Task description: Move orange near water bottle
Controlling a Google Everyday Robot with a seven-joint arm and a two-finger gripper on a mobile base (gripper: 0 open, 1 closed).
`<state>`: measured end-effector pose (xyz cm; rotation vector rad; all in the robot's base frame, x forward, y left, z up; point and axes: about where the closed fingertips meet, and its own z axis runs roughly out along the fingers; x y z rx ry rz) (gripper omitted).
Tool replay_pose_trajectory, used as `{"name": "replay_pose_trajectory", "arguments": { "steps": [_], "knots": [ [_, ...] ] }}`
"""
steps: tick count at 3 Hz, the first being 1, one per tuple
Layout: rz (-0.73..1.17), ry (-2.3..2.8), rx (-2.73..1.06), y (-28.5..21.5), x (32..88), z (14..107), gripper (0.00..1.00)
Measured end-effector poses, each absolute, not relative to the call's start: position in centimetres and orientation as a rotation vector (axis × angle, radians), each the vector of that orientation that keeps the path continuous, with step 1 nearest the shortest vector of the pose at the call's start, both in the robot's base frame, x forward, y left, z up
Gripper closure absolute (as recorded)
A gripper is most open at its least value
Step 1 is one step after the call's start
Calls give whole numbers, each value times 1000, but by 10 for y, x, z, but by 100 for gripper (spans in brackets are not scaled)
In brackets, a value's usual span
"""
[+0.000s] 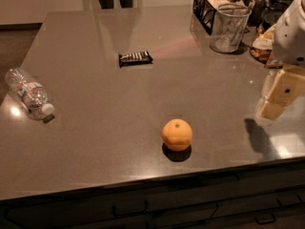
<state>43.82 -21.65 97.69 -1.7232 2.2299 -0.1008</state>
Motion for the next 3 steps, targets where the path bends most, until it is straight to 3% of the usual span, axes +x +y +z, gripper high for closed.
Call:
{"name": "replay_pose_trajectory", "arguments": {
  "steps": [1,3],
  "knots": [
    [-101,2230,-1723,-216,438,977,0],
    [2,2078,-1846,-169,417,955,0]
  ]
}}
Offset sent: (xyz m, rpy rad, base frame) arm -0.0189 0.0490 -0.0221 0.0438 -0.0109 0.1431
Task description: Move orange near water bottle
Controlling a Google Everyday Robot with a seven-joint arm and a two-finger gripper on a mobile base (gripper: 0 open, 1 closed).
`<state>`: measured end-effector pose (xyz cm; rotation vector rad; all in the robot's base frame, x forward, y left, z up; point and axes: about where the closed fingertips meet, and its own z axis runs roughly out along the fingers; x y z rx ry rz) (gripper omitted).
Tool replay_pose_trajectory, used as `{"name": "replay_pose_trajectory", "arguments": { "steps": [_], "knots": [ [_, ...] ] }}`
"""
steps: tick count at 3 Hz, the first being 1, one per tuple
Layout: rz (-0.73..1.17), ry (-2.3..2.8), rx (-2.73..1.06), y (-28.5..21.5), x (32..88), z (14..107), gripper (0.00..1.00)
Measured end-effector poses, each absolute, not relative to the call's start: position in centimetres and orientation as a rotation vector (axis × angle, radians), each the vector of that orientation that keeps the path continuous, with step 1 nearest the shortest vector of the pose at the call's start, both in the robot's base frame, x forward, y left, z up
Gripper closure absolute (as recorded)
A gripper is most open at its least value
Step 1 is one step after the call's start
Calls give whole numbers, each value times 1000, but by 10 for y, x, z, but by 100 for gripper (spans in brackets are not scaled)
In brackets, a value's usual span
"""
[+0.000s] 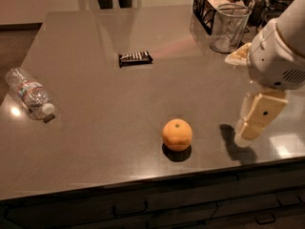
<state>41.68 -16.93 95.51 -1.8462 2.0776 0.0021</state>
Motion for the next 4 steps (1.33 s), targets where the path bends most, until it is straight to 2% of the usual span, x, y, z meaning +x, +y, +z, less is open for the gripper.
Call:
{"name": "replay_pose_trajectory", "arguments": {
  "steps": [2,4],
  "knots": [
    [130,1953,-2013,-111,391,913,0],
    [158,1994,-1971,-90,402,881,0]
  ]
}}
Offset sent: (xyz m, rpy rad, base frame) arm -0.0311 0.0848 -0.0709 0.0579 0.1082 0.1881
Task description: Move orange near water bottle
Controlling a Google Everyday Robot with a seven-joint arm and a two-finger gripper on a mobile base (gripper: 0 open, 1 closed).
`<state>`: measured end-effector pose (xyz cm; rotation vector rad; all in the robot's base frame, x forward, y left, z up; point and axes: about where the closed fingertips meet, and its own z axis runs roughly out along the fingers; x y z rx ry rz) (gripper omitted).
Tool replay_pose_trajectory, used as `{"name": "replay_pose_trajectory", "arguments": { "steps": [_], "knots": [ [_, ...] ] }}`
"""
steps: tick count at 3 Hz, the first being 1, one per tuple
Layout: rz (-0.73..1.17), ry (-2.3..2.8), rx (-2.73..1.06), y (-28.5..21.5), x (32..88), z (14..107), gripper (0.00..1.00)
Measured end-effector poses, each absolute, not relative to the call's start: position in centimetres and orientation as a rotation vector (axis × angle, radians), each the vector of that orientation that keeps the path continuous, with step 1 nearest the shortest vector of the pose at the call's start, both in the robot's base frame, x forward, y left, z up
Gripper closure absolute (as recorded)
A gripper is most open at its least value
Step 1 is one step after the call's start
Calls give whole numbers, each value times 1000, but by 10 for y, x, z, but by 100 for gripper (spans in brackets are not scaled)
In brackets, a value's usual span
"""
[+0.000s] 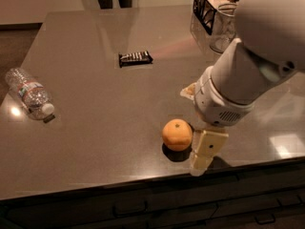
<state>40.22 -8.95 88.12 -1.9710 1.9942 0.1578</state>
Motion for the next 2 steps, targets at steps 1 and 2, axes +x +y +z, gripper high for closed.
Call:
{"name": "replay_pose_trajectory", "arguments": {
  "steps": [1,2],
  "knots": [
    [157,2012,-1973,-87,404,869,0],
    [154,2022,-1992,-85,404,861,18]
  ]
}}
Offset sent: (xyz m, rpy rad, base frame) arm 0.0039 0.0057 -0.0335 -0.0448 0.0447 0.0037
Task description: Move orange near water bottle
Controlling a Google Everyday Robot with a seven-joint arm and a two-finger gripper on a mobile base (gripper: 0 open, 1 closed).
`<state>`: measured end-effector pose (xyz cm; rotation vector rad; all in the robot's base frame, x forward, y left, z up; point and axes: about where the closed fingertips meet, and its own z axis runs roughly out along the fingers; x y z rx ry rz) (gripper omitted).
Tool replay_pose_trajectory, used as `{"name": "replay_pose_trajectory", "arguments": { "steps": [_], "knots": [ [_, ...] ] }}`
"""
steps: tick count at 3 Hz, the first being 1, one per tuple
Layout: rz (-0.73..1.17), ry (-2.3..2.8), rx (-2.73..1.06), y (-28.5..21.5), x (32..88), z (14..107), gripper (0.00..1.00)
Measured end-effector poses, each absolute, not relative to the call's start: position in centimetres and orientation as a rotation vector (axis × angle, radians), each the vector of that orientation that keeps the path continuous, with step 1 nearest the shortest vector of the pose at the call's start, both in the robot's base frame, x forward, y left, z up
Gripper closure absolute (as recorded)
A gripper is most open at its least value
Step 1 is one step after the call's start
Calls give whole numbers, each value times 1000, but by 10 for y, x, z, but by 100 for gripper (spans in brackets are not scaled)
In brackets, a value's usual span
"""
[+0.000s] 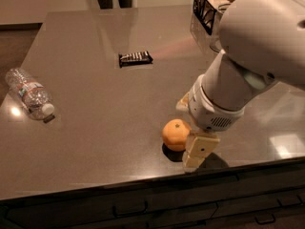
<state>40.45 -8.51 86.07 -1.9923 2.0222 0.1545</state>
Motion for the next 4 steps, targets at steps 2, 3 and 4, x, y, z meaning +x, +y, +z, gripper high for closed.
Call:
{"name": "replay_pose_trajectory", "arguments": {
  "steps": [2,3,4],
  "knots": [
    [185,2094,-1967,-86,415,862,72],
    [225,2099,-1903,-73,436,886,95],
    [265,2057,-1877,-43,458,902,100]
  ]
}}
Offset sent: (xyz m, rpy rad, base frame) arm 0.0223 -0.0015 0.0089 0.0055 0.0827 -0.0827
